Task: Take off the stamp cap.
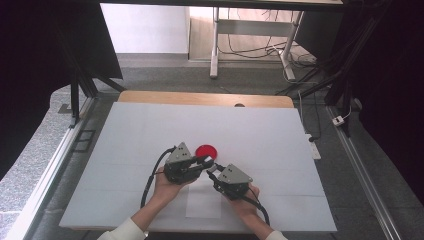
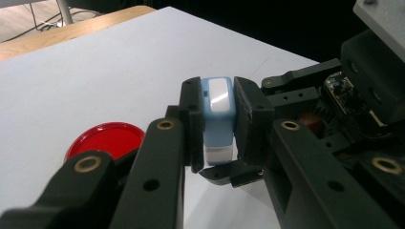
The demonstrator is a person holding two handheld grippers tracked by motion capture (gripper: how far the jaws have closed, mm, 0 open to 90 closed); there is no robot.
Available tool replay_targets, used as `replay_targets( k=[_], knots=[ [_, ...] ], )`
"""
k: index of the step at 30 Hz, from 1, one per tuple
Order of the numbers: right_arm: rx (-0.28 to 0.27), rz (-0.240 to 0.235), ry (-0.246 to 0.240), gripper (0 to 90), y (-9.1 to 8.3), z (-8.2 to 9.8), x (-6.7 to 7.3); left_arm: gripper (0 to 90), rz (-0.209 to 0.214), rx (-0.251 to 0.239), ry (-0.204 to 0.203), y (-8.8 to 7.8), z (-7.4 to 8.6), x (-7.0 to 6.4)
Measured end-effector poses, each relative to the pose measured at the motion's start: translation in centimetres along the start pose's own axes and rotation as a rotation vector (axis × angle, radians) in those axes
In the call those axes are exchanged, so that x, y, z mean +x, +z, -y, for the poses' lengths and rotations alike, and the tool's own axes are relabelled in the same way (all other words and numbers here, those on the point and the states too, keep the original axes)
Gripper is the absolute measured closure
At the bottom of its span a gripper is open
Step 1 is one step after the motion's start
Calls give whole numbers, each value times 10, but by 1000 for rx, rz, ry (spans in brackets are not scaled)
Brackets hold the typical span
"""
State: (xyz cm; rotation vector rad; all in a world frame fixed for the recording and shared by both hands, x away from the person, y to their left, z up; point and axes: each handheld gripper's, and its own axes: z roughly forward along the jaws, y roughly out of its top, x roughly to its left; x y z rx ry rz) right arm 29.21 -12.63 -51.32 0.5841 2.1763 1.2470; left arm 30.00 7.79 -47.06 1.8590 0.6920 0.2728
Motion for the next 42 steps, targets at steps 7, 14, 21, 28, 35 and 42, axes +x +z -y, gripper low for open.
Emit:
replay_targets(
  k=[7,14,21,28,35,42],
  knots=[
    [-15,15,54,652,-1,1,2,743,0,-9,0,-1,0,0],
    [-17,11,77,653,-1,1,3,744,-3,-9,0,-1,0,-1],
    [-8,16,6,654,-2,-1,0,743,5,-14,-11,-2,0,1],
    [-24,18,45,654,-3,0,1,741,3,-21,-7,-2,0,0],
    [-21,18,49,655,-3,0,1,741,4,-14,-9,-3,0,1],
    [-8,17,-21,655,-3,-1,-1,742,12,-11,-14,-3,0,2]
  ],
)
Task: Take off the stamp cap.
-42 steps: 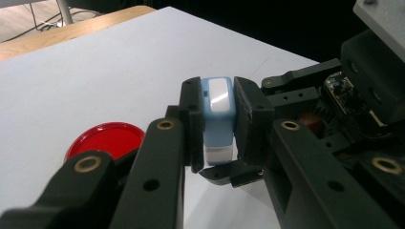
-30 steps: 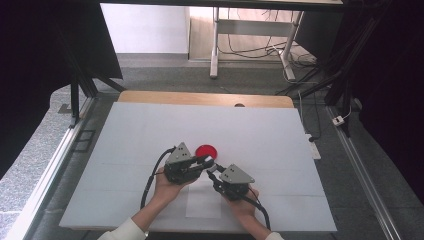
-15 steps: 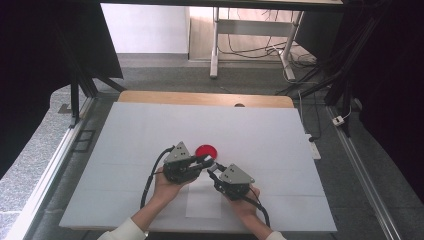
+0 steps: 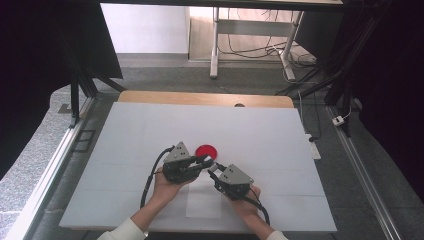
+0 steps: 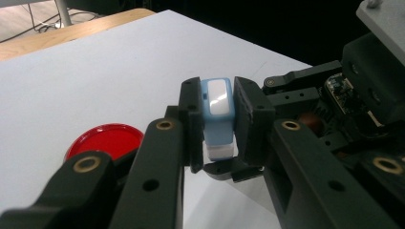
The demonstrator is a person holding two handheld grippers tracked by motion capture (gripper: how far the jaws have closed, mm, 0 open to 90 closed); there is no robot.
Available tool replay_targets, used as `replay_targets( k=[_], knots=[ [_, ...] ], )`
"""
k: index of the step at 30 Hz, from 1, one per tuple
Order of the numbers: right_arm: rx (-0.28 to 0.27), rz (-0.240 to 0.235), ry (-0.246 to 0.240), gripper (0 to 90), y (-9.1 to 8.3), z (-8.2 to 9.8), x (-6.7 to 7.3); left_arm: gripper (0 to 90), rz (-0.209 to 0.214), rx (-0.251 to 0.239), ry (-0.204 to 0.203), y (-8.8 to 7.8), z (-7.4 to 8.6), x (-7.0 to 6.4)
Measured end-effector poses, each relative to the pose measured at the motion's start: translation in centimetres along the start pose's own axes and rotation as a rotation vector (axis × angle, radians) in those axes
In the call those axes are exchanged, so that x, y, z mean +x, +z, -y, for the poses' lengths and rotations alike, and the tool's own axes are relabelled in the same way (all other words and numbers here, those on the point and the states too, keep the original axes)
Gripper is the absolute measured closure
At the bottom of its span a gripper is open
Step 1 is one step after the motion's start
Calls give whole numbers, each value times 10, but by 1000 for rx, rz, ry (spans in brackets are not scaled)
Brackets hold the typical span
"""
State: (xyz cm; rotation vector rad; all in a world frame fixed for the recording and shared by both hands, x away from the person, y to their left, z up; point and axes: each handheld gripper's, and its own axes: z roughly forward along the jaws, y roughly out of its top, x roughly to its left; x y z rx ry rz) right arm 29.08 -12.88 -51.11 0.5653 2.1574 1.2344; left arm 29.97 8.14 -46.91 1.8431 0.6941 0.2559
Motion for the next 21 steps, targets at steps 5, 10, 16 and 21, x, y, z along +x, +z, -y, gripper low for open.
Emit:
replay_targets(
  k=[5,10,16,21],
  knots=[
    [-8,-2,0,655,-1,0,-1,740,3,-4,-7,-1,0,1],
    [-25,8,49,656,-1,1,2,740,-1,-6,-3,-1,0,0],
    [-5,4,17,657,-1,1,1,741,4,5,-8,-1,0,1],
    [13,-6,-33,657,-2,-1,-2,741,12,3,-14,-1,0,1]
  ],
)
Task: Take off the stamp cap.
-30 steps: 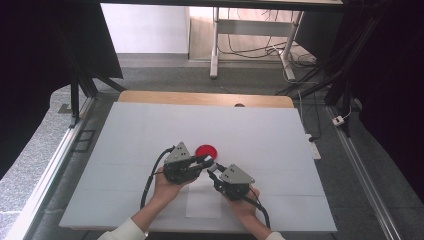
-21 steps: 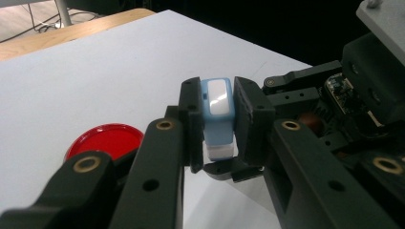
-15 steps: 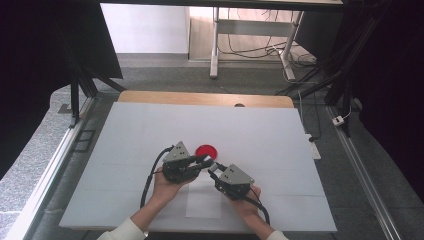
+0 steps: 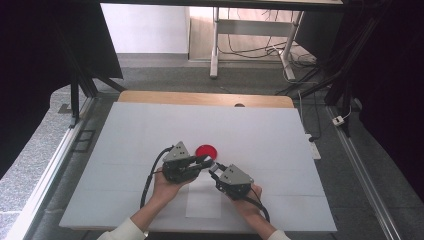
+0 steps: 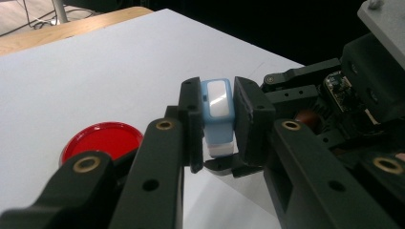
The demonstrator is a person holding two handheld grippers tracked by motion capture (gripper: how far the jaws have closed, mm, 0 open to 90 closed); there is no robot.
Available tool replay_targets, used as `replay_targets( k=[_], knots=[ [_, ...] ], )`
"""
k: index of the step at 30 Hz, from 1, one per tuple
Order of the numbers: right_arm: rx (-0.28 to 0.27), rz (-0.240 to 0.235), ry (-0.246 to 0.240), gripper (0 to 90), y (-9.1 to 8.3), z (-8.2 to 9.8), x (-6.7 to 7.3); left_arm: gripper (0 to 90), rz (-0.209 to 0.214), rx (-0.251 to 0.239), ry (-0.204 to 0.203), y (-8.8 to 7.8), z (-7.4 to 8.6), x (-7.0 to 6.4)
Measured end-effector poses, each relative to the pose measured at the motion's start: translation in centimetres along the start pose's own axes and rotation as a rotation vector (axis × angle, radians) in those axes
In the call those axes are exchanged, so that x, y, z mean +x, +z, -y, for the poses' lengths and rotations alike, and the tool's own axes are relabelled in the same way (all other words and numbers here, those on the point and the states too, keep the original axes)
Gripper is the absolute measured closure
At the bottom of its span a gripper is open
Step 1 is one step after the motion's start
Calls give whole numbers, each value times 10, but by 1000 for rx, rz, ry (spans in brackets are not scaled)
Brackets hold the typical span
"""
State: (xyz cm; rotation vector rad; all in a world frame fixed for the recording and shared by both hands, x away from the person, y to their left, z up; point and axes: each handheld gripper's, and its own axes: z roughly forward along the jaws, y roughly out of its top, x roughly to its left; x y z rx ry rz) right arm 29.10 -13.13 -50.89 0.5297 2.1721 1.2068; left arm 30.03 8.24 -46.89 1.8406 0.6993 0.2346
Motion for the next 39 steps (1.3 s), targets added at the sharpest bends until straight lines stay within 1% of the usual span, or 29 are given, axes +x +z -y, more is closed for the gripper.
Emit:
replay_targets(
  k=[3,6,8,9,10,11,12,13,14,15,16,18,19,21,26,31,39],
  knots=[
    [2,11,-2,657,0,1,0,742,3,-2,-9,0,0,0],
    [-7,15,24,657,-1,1,1,742,7,-6,-11,-1,0,1],
    [-16,17,42,658,-2,1,2,741,13,-13,-25,-2,0,2],
    [-17,15,56,659,-2,1,2,747,-35,-37,-18,-5,0,1],
    [2,9,60,659,-2,2,0,758,-137,-54,36,-10,-2,0],
    [22,5,66,659,-1,6,-1,758,-143,-72,35,-18,-3,6],
    [29,10,67,659,-1,10,-3,758,-70,-88,-29,-25,-4,14],
    [29,17,61,659,-2,12,-4,757,-36,-96,-57,-29,-3,18],
    [15,20,68,659,-4,10,-7,757,-42,-78,-47,-30,-3,18],
    [8,22,70,659,-4,8,-9,757,-59,-62,-33,-28,-2,16],
    [5,16,76,659,-4,7,-9,757,-65,-54,-19,-26,-1,15],
    [13,6,58,658,-3,7,-7,756,-56,-33,-3,-22,0,11],
    [15,2,51,658,-2,8,-6,756,-52,-31,-1,-21,0,11],
    [17,-6,53,657,-2,8,-6,755,-33,-27,-9,-20,0,11],
    [24,-13,61,657,-3,12,-8,755,-3,-10,-22,-17,1,11],
    [19,-16,71,656,-6,14,-11,754,17,17,-33,-13,3,10],
    [18,-29,94,656,-12,19,-18,753,14,24,-35,-12,4,10]
  ],
)
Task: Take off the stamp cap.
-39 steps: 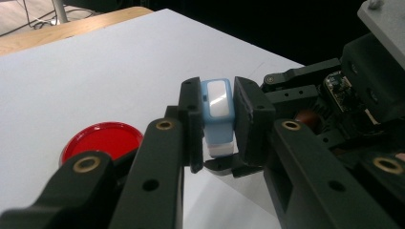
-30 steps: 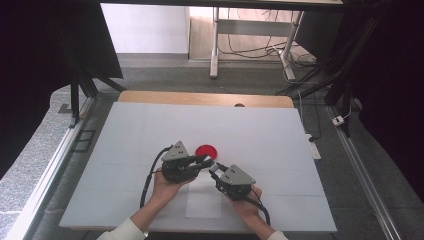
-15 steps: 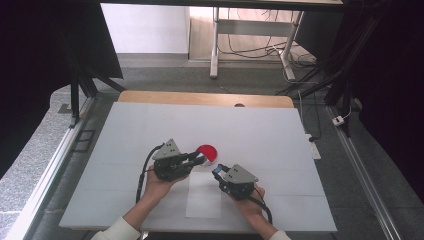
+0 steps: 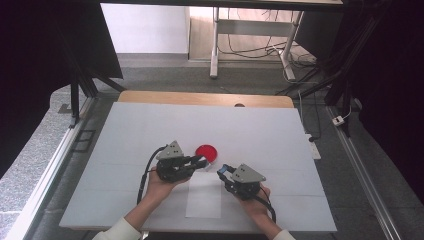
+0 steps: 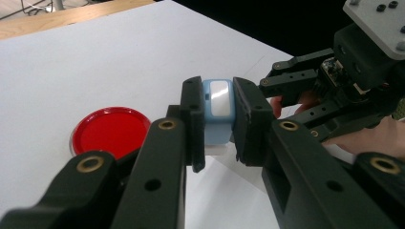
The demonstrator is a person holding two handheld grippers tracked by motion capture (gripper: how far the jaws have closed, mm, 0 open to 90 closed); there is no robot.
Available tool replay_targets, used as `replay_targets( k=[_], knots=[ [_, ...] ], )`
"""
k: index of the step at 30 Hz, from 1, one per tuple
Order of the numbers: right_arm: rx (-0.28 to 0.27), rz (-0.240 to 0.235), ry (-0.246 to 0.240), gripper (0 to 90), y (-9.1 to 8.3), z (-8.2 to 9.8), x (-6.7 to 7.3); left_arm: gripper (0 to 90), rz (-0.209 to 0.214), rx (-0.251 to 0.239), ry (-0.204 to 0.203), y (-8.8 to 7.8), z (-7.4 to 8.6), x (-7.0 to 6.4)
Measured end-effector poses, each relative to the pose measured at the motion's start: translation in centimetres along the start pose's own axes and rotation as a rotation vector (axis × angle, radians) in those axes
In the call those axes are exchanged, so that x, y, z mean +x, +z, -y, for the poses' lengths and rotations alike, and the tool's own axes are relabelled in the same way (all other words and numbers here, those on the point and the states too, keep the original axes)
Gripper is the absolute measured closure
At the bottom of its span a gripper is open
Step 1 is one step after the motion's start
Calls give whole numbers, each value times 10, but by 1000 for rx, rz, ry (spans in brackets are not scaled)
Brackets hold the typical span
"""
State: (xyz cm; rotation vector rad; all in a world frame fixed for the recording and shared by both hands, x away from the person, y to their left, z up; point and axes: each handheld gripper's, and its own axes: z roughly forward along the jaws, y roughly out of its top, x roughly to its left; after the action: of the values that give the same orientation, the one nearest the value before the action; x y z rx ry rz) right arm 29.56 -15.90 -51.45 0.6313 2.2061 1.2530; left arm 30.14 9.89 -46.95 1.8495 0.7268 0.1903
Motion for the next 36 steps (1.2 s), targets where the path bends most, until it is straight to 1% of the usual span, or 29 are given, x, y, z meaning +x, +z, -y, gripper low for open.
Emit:
replay_targets(
  k=[7,10,13,17,21,22,25,29,32,36],
  knots=[
    [-5,-6,28,655,-8,5,-9,753,-1,-2,12,-1,-1,1],
    [-5,-1,38,654,-13,7,-13,753,2,1,14,-1,0,3],
    [-9,2,41,655,-18,9,-16,752,8,-5,11,-4,-1,4],
    [-7,9,53,654,-21,12,-22,751,13,-16,20,-9,-3,4],
    [-2,8,57,654,-25,14,-25,751,6,-12,32,-12,-4,4],
    [-1,8,51,654,-26,14,-26,751,5,-10,34,-13,-5,4],
    [-1,9,51,654,-29,15,-28,750,10,-8,34,-15,-7,6],
    [8,3,72,654,-36,21,-31,749,7,-4,37,-17,-10,9],
    [16,10,60,654,-40,25,-34,748,2,4,40,-18,-10,9],
    [10,10,77,653,-44,27,-39,748,-9,13,31,-17,-11,12]
  ],
)
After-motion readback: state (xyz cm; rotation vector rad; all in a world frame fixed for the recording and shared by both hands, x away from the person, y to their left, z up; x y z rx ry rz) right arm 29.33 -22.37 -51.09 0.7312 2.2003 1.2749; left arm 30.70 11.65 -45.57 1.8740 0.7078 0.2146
